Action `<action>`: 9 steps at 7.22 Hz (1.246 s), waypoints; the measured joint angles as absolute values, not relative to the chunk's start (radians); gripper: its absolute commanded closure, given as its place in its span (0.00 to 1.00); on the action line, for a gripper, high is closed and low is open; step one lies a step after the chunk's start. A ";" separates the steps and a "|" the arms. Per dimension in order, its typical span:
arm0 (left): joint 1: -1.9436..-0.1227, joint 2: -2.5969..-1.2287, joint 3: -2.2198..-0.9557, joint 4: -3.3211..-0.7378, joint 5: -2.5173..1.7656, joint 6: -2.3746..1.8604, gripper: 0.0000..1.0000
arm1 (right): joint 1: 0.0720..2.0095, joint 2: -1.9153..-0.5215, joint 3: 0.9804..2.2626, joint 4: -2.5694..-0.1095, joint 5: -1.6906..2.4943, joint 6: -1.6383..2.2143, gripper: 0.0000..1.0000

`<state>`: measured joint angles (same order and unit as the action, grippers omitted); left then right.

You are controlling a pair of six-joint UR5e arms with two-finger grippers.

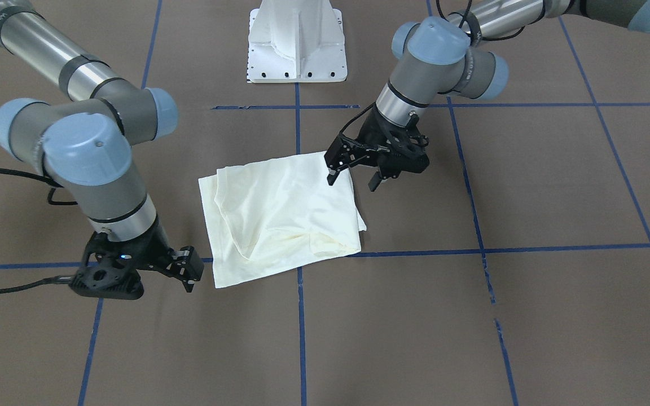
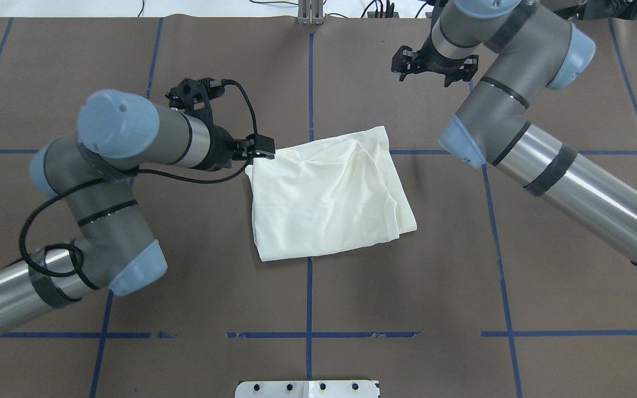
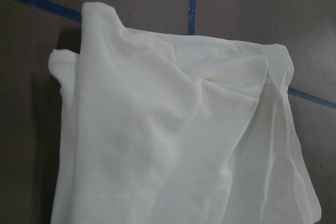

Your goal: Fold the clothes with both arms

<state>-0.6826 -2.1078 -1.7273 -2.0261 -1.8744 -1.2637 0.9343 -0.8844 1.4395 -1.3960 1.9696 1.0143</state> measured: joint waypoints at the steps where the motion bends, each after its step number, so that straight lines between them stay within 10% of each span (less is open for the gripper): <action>1: -0.756 -2.072 -1.818 -1.894 -1.917 -1.100 0.00 | 1.005 -0.942 1.521 -1.477 2.024 0.886 0.00; 4: -0.936 -1.867 -2.089 -1.616 -1.960 -0.661 0.00 | 1.258 -1.132 1.732 -1.777 2.109 0.324 0.00; 9: -1.413 -1.497 -2.038 -1.592 -2.243 -0.039 0.00 | 1.608 -1.600 1.787 -1.748 2.198 -0.164 0.00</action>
<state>-1.4134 -1.4973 -2.0383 -1.5924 -2.2432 -0.0389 1.6077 -1.6003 1.7869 -1.7481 2.1981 -0.1641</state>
